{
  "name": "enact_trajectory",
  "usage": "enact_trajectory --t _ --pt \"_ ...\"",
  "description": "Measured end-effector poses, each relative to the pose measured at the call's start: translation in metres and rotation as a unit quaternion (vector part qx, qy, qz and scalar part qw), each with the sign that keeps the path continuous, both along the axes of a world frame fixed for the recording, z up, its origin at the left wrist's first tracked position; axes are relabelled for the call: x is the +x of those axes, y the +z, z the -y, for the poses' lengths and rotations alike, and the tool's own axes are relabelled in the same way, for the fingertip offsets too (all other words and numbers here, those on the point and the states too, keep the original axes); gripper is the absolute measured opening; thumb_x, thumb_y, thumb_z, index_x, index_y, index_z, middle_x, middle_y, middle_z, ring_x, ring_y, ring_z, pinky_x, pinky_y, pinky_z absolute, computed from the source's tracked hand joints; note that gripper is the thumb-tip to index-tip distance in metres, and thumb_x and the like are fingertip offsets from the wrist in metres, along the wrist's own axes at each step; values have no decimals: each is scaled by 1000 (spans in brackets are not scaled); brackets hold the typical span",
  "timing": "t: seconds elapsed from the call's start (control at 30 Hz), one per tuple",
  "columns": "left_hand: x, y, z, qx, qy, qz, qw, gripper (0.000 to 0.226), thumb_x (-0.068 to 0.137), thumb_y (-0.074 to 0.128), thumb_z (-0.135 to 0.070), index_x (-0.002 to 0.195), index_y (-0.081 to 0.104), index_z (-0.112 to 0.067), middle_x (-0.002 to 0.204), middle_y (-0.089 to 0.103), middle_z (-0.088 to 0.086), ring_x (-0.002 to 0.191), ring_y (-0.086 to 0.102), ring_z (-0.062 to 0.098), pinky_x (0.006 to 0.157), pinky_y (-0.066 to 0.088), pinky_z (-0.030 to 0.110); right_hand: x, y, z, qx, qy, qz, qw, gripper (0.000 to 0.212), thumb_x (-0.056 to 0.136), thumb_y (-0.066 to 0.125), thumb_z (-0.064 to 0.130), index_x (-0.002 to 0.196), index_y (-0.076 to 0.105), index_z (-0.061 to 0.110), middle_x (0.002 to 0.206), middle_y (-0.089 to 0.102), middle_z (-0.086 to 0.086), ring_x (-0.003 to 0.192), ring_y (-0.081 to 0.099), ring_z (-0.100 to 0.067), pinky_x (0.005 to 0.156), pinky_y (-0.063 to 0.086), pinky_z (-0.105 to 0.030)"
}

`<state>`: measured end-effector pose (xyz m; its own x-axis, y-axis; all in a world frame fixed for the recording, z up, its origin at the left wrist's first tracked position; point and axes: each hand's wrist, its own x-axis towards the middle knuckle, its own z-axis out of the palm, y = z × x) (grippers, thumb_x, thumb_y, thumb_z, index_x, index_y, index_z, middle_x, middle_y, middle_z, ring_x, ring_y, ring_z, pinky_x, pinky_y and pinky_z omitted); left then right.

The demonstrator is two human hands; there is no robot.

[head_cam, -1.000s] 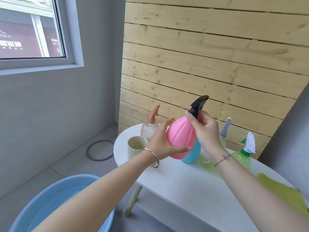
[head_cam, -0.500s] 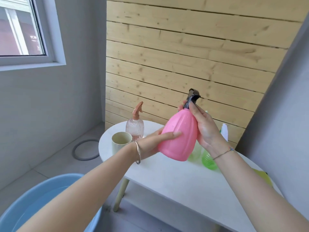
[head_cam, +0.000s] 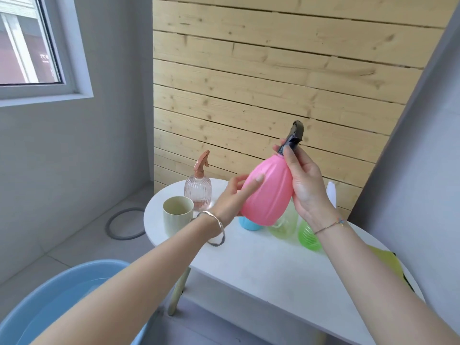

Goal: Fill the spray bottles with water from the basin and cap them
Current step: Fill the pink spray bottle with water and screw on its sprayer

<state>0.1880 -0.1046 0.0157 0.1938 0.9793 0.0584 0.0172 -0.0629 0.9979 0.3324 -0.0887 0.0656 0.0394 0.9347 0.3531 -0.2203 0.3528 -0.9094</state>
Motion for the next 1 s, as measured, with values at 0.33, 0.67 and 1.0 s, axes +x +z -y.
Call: enact_trajectory --t 0.33,0.67,1.0 --pt "-5 -8 -3 -39 -37 14 998 54 86 36 -71 128 50 -40 123 62 -13 116 59 6 97 49 26 -7 -2 0 -4 9 -1 1000 29 85 63 33 107 65 15 107 72 1 89 65 -8 84 52 -29" --pt "-13 -9 -9 2 -35 10 999 80 56 70 -67 123 46 -30 120 63 0 104 65 11 86 54 29 -19 -11 -2 -26 -22 -6 999 28 87 64 35 108 70 19 104 71 4 90 62 -5 90 51 -27" --pt "-16 -9 -9 42 -6 -22 999 76 62 70 -62 127 46 -28 120 61 -4 103 62 4 78 51 18 -27 -16 -6 -61 -17 -38 997 27 89 63 28 111 66 12 103 69 0 82 62 -5 82 52 -25"
